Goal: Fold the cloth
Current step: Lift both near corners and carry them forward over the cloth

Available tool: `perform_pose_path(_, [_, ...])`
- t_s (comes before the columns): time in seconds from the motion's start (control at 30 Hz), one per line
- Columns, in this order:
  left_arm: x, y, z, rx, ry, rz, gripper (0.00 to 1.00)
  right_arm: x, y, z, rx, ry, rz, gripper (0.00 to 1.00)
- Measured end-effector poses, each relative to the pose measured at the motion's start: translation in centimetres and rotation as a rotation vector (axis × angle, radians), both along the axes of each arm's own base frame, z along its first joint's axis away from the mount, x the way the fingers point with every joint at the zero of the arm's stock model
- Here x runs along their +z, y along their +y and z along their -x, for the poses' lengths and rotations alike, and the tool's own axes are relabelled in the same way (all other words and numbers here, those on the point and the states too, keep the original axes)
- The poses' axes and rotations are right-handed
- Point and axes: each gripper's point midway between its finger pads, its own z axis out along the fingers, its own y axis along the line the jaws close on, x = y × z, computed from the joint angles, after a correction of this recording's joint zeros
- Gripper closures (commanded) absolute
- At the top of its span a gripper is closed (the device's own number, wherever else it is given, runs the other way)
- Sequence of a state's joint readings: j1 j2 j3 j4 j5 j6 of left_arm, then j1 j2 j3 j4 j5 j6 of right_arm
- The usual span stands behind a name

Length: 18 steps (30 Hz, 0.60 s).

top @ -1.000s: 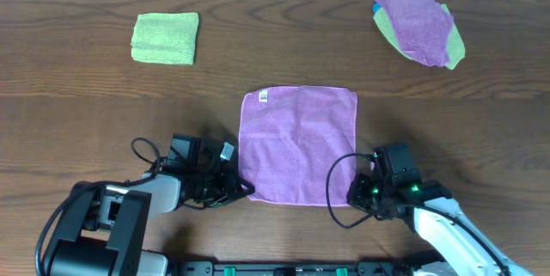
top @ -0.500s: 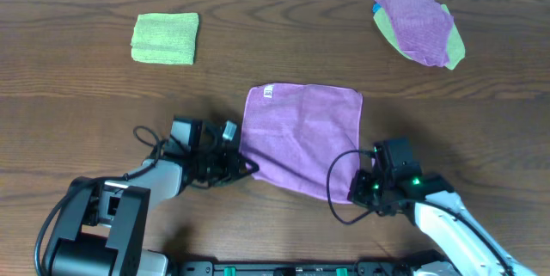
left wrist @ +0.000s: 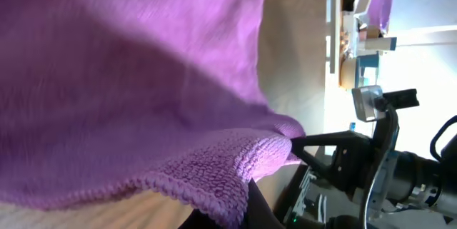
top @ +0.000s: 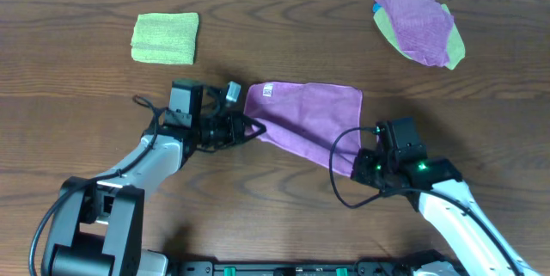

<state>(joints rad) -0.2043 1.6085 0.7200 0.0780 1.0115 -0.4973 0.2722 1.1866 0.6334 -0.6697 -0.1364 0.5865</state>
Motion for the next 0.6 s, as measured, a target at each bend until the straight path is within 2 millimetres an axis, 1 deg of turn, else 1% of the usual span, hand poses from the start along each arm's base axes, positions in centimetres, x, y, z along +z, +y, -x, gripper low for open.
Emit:
perform_pose_path(0.07, [0.2,0.0,-0.2,0.000,-0.003,0.001,0.94,0.5,-0.2,-0.6,-0.006,-0.020,0.013,0.98])
perform_pose_path(0.17, [-0.3,0.0,0.6,-0.009,0.038,-0.013,0.94,0.8,-0.5,-1.1,-0.016,-0.040,0.032,0.99])
perform_pose_path(0.27, [-0.9,-0.5,1.8,-0.041,0.071,-0.033,0.94,0.6,-1.3,-1.3,-0.042,-0.034,0.050,0.98])
perform_pose_path(0.4, [-1.2,-1.8,2.8,-0.092,0.056,-0.055,0.94,0.1,-2.3,-1.5,-0.074,-0.018,0.063,0.99])
perform_pose_path(0.47, [-1.2,-2.1,3.1,-0.103,0.051,-0.060,0.94,0.1,-2.3,-1.8,-0.073,-0.024,0.064,0.98])
perform_pose_path(0.6, [-1.4,-2.0,3.0,-0.097,0.048,-0.071,0.94,0.3,-2.4,-2.4,-0.070,-0.051,0.061,0.99])
